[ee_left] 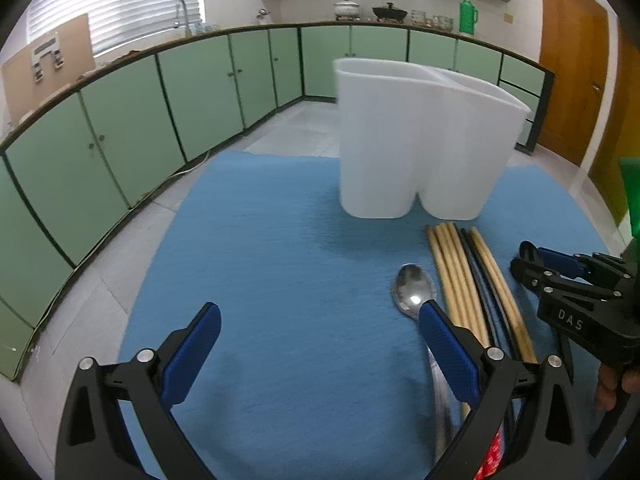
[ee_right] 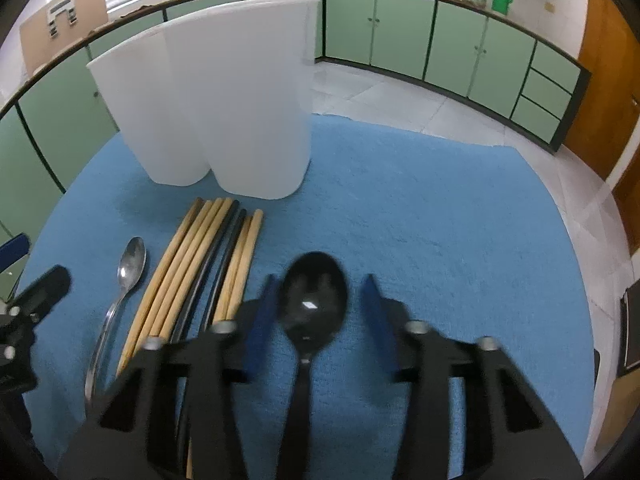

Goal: Organize utensils
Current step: 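Lower the right gripper onto the black plastic spoon and close it, then close the left gripper on the silver spoon while the right gripper holds the black spoon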

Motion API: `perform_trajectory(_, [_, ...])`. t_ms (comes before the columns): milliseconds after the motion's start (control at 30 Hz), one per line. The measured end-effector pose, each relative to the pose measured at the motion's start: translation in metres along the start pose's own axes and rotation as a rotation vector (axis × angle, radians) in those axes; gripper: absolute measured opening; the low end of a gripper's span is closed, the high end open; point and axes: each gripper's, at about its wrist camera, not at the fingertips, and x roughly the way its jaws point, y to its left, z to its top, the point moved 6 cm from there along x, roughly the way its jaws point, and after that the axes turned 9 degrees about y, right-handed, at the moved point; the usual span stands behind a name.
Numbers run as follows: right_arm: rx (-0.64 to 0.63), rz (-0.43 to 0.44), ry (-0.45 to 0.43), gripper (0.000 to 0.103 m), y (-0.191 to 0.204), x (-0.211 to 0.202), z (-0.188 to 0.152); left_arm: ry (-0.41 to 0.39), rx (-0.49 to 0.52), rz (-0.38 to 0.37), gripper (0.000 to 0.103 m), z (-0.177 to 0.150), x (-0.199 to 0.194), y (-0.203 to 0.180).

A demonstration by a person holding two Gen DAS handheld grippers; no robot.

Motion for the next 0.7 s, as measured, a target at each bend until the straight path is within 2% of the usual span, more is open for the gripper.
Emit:
perform_trajectory(300, [0.022,0.036,-0.02,0.034,-0.009,0.0,-0.001,0.037,0.041,-0.003,0.097,0.013,0.022,-0.023])
perform_trajectory(533, [0.031,0.054,-0.026,0.034,-0.012,0.001,-0.001,0.068,0.045,0.013,0.097,0.026,0.039,-0.027])
perform_trajectory(700, [0.03,0.059,-0.025,0.035,-0.016,0.003,-0.001,0.096,0.031,-0.002,0.097,0.032,0.047,-0.023])
